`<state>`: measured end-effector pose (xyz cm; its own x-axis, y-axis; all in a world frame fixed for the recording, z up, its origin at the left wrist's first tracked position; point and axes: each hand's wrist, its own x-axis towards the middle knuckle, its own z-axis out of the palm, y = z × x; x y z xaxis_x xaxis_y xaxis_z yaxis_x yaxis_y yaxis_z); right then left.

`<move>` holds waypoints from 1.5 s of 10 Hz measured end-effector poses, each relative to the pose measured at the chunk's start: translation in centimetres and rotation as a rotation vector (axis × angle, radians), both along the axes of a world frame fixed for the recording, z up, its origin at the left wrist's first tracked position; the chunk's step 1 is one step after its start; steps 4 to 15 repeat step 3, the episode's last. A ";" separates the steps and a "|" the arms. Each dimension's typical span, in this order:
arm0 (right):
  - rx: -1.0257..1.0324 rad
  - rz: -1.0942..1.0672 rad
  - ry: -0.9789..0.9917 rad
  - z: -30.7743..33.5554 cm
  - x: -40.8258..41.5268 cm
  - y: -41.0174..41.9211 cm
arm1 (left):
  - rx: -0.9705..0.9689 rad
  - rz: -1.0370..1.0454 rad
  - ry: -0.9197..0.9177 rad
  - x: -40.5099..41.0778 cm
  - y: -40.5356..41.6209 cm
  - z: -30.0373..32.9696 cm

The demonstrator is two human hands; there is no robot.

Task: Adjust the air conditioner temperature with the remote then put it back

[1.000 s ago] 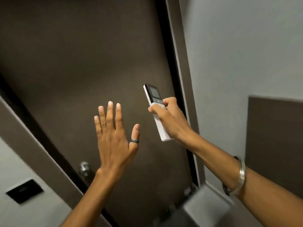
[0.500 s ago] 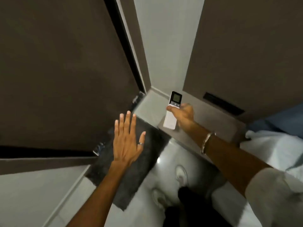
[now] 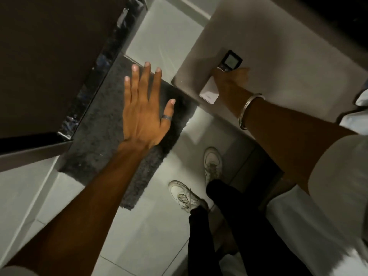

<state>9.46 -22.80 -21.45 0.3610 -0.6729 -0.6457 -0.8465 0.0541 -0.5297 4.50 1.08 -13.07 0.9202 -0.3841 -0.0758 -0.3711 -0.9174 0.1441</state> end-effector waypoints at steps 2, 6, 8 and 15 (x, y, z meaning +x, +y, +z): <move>-0.102 0.117 0.059 0.1 -0.7 0.8 | 0.040 0.074 0.039 -0.7 0.8 0.8; -0.217 0.232 0.074 2.8 -0.8 2.1 | 0.008 0.106 -0.004 -1.1 1.1 3.5; -0.217 0.232 0.074 2.8 -0.8 2.1 | 0.008 0.106 -0.004 -1.1 1.1 3.5; -0.217 0.232 0.074 2.8 -0.8 2.1 | 0.008 0.106 -0.004 -1.1 1.1 3.5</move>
